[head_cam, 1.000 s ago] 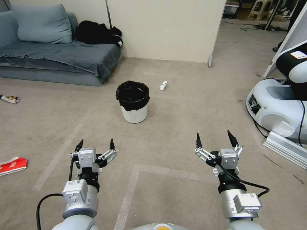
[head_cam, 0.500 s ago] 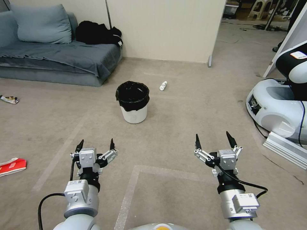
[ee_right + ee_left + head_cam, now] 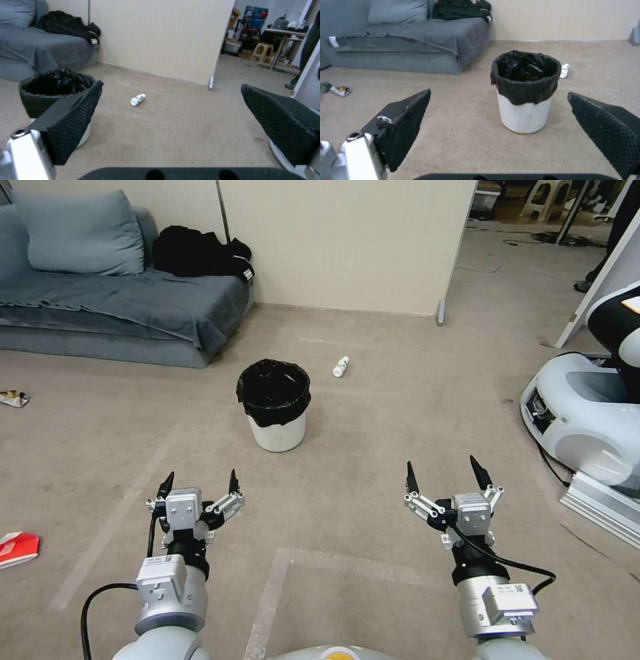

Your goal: Pick up the trash bin, then pick up the garbage from the floor and place it into the trash bin.

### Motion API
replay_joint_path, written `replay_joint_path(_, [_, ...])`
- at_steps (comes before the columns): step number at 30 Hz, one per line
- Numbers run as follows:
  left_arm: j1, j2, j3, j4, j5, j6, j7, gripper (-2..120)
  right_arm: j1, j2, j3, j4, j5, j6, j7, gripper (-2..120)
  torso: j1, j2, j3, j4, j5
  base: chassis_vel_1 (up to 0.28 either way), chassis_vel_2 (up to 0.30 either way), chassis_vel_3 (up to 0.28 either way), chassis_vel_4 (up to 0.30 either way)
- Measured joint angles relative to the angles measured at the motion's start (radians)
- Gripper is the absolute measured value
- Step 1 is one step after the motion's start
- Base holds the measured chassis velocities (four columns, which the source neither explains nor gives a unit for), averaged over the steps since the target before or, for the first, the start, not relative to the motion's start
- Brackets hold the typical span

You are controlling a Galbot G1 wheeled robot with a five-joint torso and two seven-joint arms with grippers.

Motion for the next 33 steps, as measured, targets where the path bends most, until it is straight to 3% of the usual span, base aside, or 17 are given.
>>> replay_joint_path(33, [-0.001,-0.002,0.005,0.001,0.006,0.001,-0.002,100,0.001,0.0,0.0,-0.007,0.004,0.0,-0.01,100,0.0,0.0,0.0,0.0,0.0,-0.106,0.103,0.105,-0.102])
